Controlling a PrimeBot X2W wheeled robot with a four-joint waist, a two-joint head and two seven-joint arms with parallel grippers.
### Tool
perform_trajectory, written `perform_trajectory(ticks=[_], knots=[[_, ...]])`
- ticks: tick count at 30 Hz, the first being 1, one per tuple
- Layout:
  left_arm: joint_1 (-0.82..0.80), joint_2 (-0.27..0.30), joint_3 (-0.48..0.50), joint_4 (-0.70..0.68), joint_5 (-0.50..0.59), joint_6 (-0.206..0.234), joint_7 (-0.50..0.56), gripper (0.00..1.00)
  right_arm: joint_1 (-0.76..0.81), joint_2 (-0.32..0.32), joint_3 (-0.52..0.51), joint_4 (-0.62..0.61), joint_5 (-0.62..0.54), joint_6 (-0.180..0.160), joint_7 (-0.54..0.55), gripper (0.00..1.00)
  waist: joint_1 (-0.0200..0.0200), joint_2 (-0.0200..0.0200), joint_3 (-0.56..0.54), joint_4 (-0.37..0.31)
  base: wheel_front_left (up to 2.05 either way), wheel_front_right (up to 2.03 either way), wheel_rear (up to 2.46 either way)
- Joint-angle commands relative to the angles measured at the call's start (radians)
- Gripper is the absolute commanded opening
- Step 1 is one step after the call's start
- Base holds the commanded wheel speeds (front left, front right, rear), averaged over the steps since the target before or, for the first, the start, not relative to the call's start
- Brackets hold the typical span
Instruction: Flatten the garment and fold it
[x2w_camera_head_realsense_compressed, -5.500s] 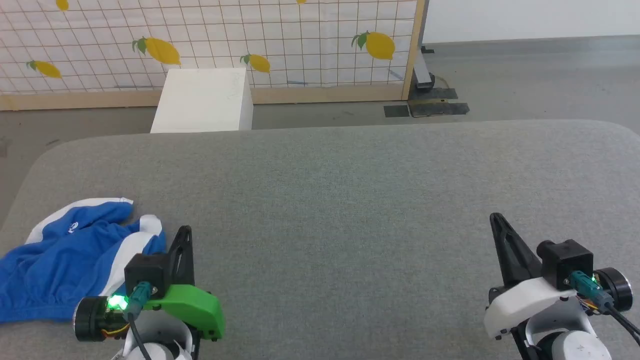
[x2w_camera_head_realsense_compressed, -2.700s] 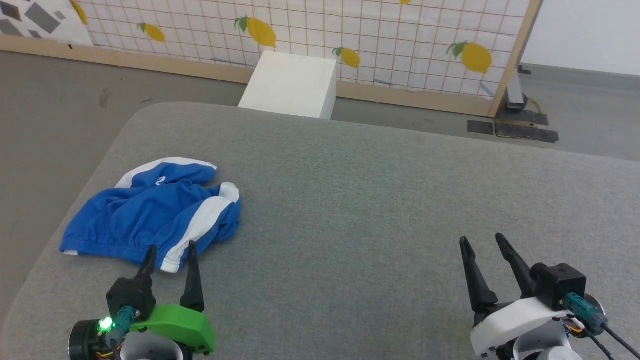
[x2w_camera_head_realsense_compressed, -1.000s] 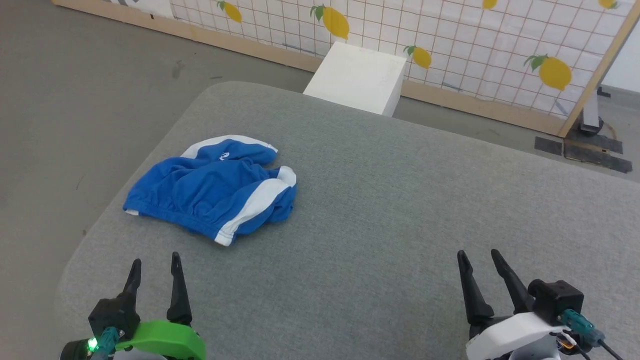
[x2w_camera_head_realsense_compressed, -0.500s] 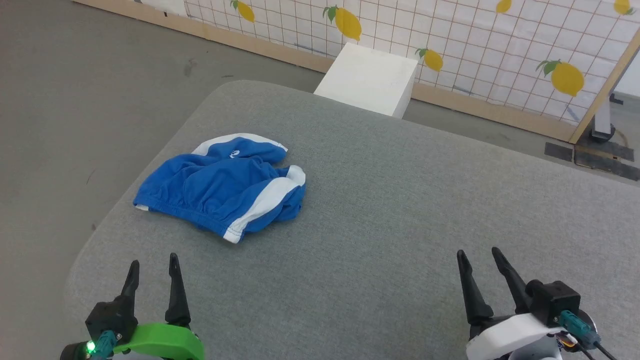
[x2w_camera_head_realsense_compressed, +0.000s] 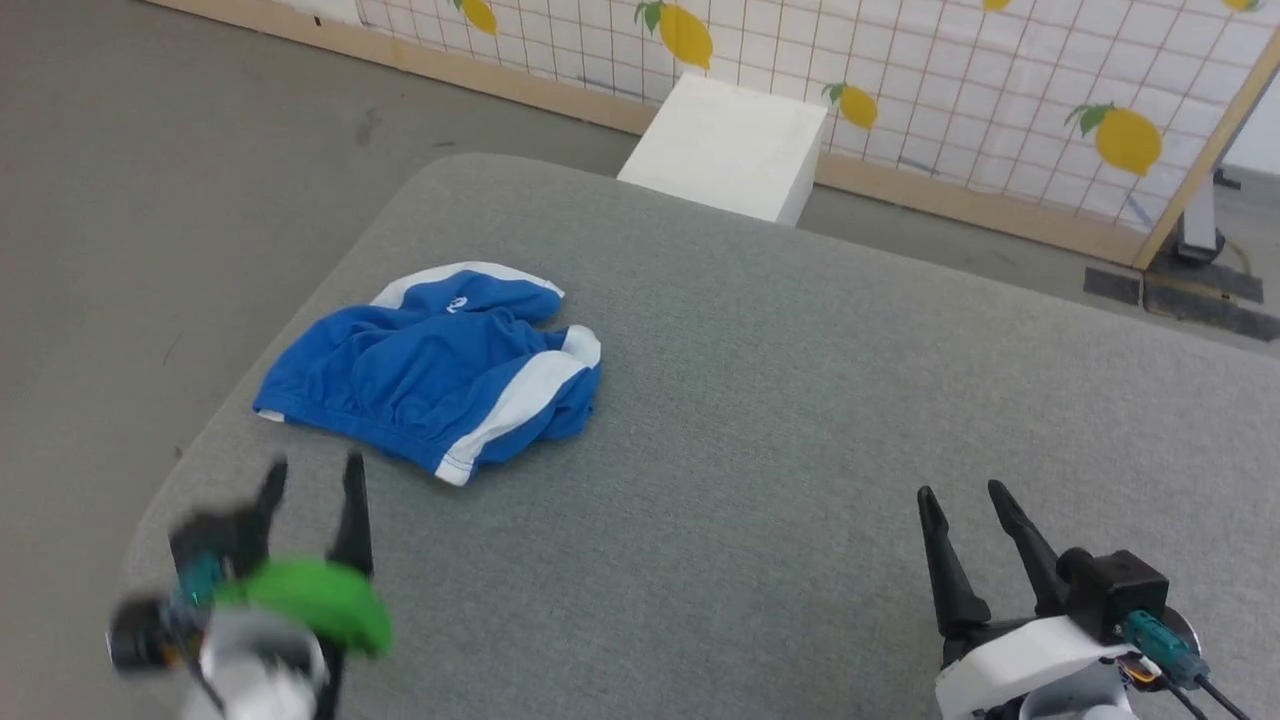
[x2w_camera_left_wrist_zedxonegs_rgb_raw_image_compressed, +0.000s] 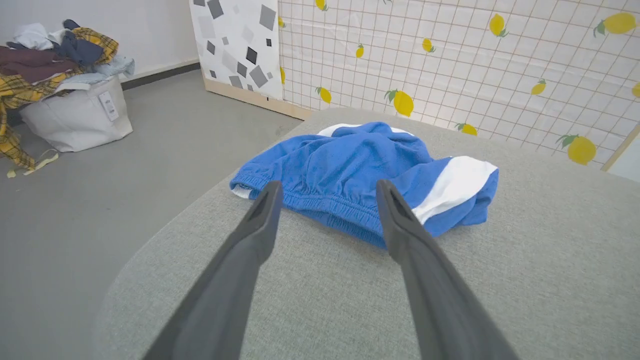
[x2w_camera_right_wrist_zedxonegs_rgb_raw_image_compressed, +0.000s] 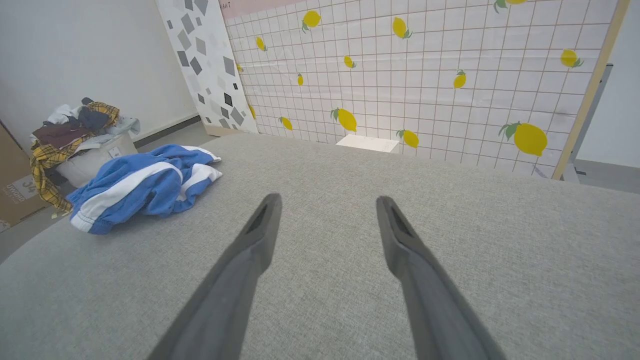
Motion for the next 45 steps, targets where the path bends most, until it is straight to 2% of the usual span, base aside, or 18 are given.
perform_trajectory(ticks=[1,6,9,14,17,20,24,26,31,36,40,45], knots=[[-0.078,0.027,0.001,0.024,-0.023,-0.014,0.039,1.00,-0.018,-0.001,-0.001,-0.013,-0.009,0.006,0.007,1.00,0.0000,0.0000,0.026,-0.018,0.00,0.00,0.00],[-0.304,0.105,0.001,0.173,-0.099,-0.041,0.244,1.00,-0.044,-0.001,-0.008,-0.043,-0.039,0.006,0.034,1.00,0.0000,0.0000,0.095,-0.062,0.00,0.00,0.00],[-0.422,0.131,-0.003,0.284,-0.154,-0.046,0.417,1.00,-0.057,-0.001,-0.014,-0.065,-0.057,0.006,0.053,1.00,0.0000,0.0000,0.142,-0.099,0.00,0.00,0.00],[-0.521,0.152,-0.032,0.431,-0.207,-0.051,0.681,1.00,-0.066,-0.001,-0.026,-0.099,-0.076,0.006,0.074,1.00,0.0000,0.0000,0.197,-0.146,0.00,0.00,0.00],[-0.533,0.161,-0.041,0.482,-0.222,-0.051,0.763,1.00,-0.071,-0.001,-0.031,-0.119,-0.079,0.006,0.080,1.00,0.0000,0.0000,0.223,-0.171,0.00,0.00,0.00],[-0.519,0.158,-0.042,0.517,-0.234,-0.051,0.783,1.00,-0.073,-0.001,-0.035,-0.128,-0.079,0.006,0.083,1.00,0.0000,0.0000,0.237,-0.182,0.00,0.00,0.00],[-0.489,0.151,-0.049,0.560,-0.246,-0.052,0.759,1.00,-0.077,-0.001,-0.035,-0.133,-0.076,0.006,0.082,1.00,0.0000,0.0000,0.246,-0.186,0.00,0.00,0.00],[-0.478,0.150,-0.048,0.565,-0.244,-0.053,0.710,0.00,-0.079,-0.001,-0.035,-0.131,-0.072,0.006,0.080,1.00,0.0000,0.0000,0.245,-0.184,0.00,0.00,0.00],[-0.484,0.152,-0.042,0.556,-0.248,-0.054,0.527,0.00,-0.085,-0.001,-0.028,-0.110,-0.059,0.006,0.072,1.00,0.0000,0.0000,0.221,-0.166,0.00,0.00,0.00],[-0.563,0.168,-0.099,0.461,-0.252,-0.055,0.347,0.00,-0.088,-0.001,-0.011,-0.079,-0.038,0.006,0.057,1.00,0.0000,0.0000,0.173,-0.159,0.00,0.00,0.00],[-0.647,0.184,-0.193,0.317,-0.328,-0.056,0.280,0.00,-0.086,-0.001,0.007,-0.050,-0.010,0.006,0.039,1.00,0.0000,0.0000,0.123,-0.182,0.00,0.00,0.00],[-0.736,0.214,-0.297,0.134,-0.416,-0.056,0.261,0.00,-0.079,-0.001,0.012,-0.014,0.023,0.006,0.016,1.00,0.0000,0.0000,0.074,-0.243,0.00,0.00,0.00]])
